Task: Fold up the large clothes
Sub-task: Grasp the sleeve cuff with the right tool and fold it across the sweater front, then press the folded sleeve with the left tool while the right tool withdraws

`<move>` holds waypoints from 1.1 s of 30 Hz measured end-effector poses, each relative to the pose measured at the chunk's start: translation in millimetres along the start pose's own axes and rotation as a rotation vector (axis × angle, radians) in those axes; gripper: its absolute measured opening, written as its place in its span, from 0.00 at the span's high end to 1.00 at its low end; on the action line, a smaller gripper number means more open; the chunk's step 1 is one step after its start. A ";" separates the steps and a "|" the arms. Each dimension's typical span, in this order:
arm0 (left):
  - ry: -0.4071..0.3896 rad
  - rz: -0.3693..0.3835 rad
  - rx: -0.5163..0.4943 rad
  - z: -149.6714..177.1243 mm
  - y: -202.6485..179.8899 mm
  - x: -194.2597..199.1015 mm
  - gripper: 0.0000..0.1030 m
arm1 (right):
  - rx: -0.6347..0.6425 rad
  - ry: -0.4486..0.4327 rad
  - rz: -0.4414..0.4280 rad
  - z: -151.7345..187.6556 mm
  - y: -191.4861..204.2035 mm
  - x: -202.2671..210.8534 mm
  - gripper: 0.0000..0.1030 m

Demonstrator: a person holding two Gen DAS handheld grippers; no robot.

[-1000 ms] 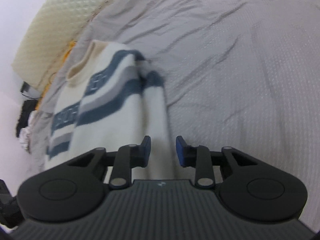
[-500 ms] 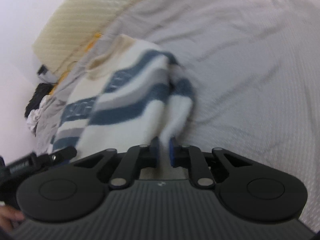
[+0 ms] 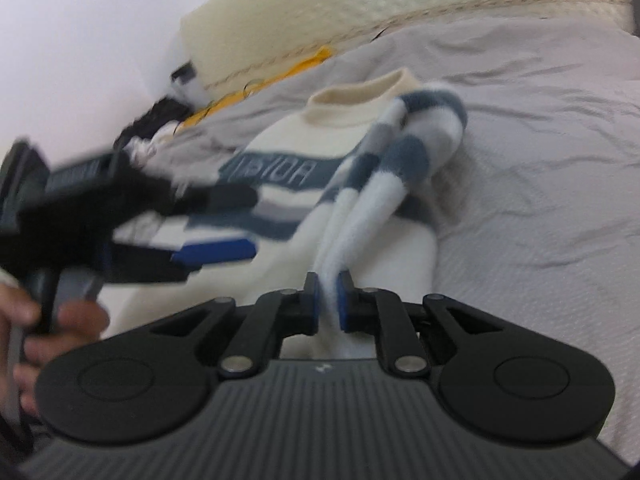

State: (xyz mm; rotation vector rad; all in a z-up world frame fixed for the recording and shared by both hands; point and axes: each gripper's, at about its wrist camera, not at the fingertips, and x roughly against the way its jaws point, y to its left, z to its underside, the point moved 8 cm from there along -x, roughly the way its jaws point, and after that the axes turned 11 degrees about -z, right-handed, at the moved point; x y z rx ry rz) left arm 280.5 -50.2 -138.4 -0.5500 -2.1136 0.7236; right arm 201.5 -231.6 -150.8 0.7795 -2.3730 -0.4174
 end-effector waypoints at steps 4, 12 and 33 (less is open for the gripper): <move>0.017 -0.044 -0.034 4.3 -1.4 -20.5 0.33 | 0.052 0.025 -0.018 4.8 13.0 -6.6 0.88; 0.030 -0.138 -0.153 11.8 -4.4 -59.0 0.33 | 0.044 0.038 -0.033 6.6 11.1 -7.3 0.88; 0.003 -0.165 -0.083 2.9 16.9 -58.5 0.66 | -0.080 0.101 0.160 25.0 -6.6 81.0 0.49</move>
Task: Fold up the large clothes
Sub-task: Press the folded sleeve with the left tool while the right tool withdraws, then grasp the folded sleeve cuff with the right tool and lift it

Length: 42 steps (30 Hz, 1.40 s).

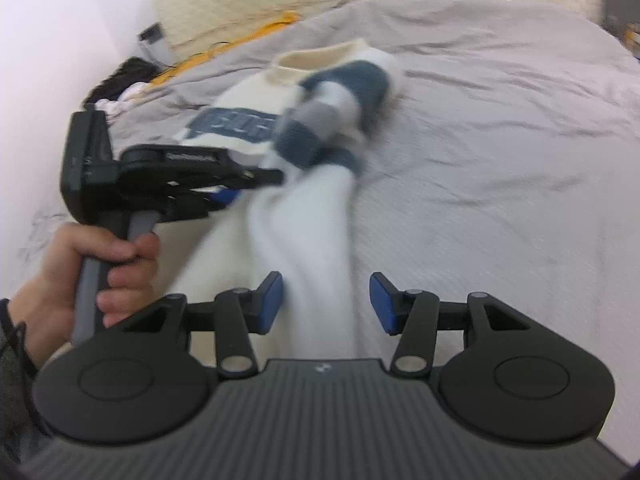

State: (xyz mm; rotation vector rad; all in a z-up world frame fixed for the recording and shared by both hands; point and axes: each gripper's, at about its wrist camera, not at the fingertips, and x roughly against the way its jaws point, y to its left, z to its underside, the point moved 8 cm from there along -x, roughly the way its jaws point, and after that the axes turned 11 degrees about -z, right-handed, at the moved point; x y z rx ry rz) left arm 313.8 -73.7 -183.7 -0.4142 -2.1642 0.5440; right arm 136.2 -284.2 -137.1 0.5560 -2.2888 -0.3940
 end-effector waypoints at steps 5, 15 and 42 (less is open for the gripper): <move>-0.010 0.008 0.003 1.1 0.2 1.6 0.66 | 0.014 0.053 0.059 16.8 -1.3 9.8 0.51; -0.034 -0.015 0.006 6.7 -0.5 10.5 0.63 | 0.041 0.128 0.108 32.4 0.9 -2.0 0.65; -0.140 -0.056 -0.005 -4.2 -0.5 42.0 0.51 | 0.249 -0.092 0.878 -219.6 -171.2 104.1 0.86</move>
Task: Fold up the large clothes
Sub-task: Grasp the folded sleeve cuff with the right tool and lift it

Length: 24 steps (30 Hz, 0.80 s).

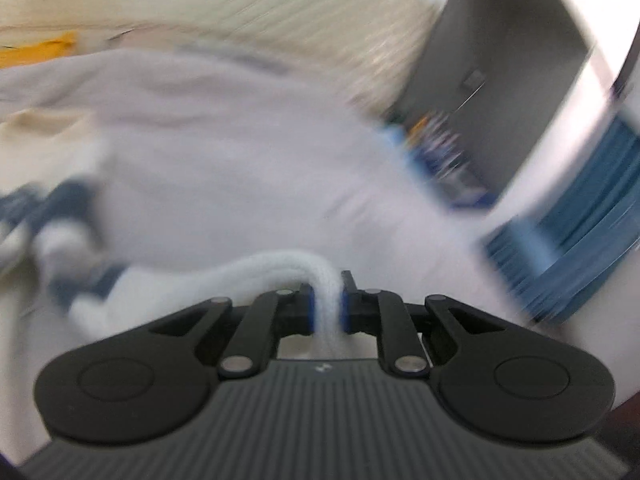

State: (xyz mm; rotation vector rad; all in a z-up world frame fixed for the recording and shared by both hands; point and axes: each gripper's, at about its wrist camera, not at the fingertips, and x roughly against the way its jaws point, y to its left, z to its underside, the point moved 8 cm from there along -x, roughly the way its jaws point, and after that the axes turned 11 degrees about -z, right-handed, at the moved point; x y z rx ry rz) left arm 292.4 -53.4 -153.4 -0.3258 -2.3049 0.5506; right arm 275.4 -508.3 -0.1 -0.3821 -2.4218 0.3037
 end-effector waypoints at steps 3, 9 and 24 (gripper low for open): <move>-0.011 0.021 -0.031 -0.7 -8.1 1.4 0.51 | 0.003 -0.028 0.102 -46.1 -39.5 -29.0 0.86; -0.035 0.062 -0.065 -1.4 -21.4 3.5 0.51 | -0.023 -0.182 0.198 -121.3 -90.1 -59.9 0.86; 0.036 0.073 -0.198 25.1 -40.5 -17.5 0.51 | -0.124 -0.044 0.199 85.3 -111.3 -207.0 0.85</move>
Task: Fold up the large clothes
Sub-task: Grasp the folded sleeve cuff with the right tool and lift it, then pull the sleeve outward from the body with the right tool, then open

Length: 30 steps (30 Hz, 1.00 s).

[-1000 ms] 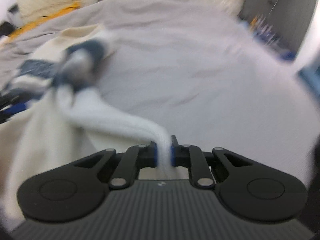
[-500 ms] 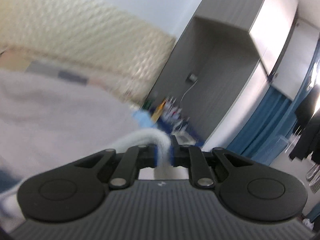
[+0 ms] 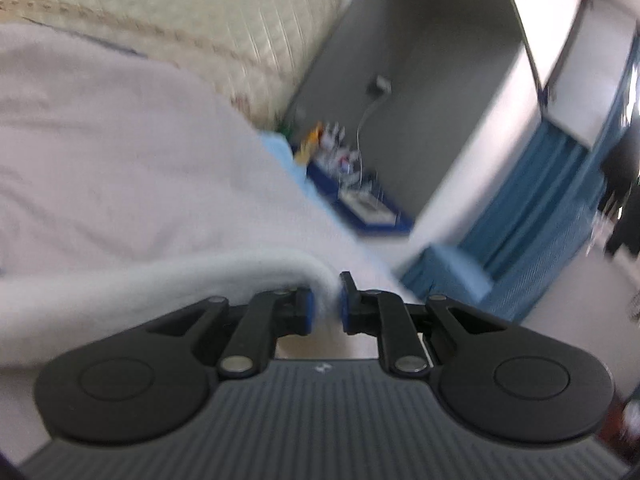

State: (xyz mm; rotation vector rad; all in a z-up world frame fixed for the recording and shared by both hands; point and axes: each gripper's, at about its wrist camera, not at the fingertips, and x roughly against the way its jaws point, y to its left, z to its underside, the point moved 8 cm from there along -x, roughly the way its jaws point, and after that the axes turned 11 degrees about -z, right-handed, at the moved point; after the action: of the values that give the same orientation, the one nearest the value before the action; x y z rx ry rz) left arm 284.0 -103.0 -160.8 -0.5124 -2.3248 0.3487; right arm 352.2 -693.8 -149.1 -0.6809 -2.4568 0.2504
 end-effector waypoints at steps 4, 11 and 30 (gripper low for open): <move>0.006 -0.022 0.001 -1.1 1.8 3.6 0.51 | -0.098 0.068 -0.035 50.1 0.8 5.5 0.82; -0.008 -0.022 -0.001 -4.2 -2.1 13.9 0.51 | -0.396 0.132 -0.092 94.1 -2.9 36.8 0.47; -0.033 -0.020 0.054 2.7 8.0 38.7 0.44 | -1.340 -0.145 -0.573 115.7 11.0 25.4 0.37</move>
State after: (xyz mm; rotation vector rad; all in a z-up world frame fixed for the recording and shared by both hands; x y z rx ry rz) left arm 258.6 -78.6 -142.7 -0.4595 -2.3440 0.4118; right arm 272.5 -674.2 -235.2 -0.3648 -2.5620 -1.7077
